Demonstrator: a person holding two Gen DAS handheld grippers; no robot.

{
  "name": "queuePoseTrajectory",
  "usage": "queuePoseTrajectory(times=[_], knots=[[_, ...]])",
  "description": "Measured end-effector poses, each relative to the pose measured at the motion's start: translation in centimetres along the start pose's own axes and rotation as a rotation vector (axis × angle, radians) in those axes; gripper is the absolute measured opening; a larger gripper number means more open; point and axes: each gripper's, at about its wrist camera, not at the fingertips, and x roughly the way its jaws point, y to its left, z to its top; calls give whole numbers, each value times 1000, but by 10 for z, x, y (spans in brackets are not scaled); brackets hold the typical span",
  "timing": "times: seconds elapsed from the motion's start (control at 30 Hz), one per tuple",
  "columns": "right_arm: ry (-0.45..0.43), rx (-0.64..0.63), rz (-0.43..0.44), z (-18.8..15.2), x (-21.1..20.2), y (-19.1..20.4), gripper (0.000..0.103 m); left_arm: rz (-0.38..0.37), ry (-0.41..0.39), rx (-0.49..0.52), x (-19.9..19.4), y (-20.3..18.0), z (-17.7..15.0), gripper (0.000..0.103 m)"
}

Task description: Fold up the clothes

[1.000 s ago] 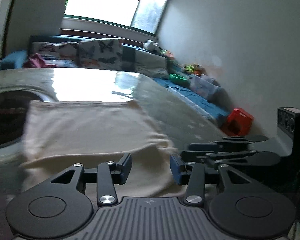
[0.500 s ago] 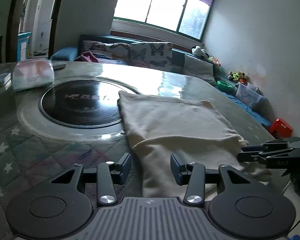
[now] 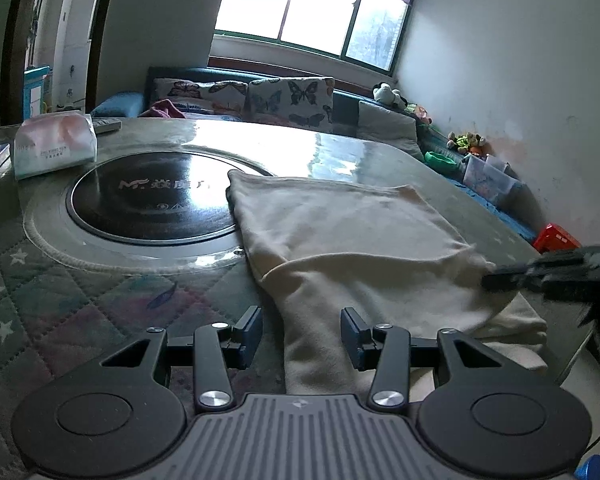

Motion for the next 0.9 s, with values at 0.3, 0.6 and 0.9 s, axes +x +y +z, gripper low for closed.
queuePoseTrajectory(times=[0.3,0.6,0.9], knots=[[25,1,-57,-6,-7,0,13,18,23,24,2,4,-5,46],[-58,-78,-35,11,-7,5,14,-52,-32,78,7,-10,24,38],[-11,-73,-9,8,33,-6,13,-79,36,158,53,-31,30,34]])
